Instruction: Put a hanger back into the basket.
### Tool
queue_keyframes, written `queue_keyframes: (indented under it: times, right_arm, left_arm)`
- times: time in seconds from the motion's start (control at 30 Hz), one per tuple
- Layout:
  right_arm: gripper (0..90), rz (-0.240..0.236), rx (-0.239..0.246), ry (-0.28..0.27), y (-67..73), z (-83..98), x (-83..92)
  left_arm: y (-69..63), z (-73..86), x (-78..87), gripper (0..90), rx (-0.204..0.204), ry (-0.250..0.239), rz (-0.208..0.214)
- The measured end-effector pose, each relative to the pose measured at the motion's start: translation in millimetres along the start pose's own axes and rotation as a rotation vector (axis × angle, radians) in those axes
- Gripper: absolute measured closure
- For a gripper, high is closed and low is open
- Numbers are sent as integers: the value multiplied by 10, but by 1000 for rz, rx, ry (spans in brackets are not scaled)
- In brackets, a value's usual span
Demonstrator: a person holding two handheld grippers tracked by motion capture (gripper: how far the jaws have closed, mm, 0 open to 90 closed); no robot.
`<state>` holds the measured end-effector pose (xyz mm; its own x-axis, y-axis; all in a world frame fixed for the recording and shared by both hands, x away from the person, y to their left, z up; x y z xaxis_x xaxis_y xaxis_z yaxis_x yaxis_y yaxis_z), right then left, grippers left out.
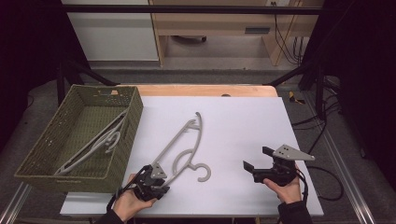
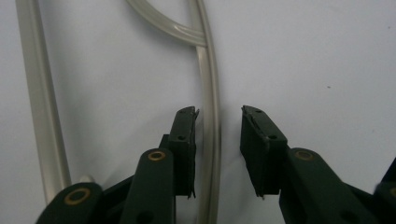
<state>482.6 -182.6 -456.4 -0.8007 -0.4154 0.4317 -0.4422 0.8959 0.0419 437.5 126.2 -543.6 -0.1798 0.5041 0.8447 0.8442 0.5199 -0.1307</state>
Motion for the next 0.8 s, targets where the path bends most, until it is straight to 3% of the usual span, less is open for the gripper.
queue_keyframes:
  times: [0.13, 0.4, 0.6, 0.7, 0.8]
  right_arm:
    - [58, -2, -2, -2, 1, -5, 7]
    - [58, -3, -3, -1, 2, -3, 7]
    - [58, -2, -6, 4, 12, 0, -5]
    - [57, -5, -7, 6, 16, 2, -8]
    - [57, -5, -6, 7, 14, 3, -7]
  left_arm:
    - [19, 70, 49, 620, 9, 22, -19]
    - [37, 124, 64, 644, 66, 34, 7]
    - [44, 105, 58, 700, 66, 87, -3]
    - [46, 103, 59, 752, 62, 83, -6]
    - [27, 97, 55, 807, 27, 97, -22]
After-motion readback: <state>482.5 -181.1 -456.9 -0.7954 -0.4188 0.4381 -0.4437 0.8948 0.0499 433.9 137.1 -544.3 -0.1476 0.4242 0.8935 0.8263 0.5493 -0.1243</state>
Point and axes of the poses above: each handheld gripper's, and its own axes: x roughly backward along the jaws, z roughly out of its underside, y roughly to its left, the point moved 10 cm from there along -x, roughly forward along the jaws, and after that the axes turned 11 degrees about z, right-handed, at the moved point
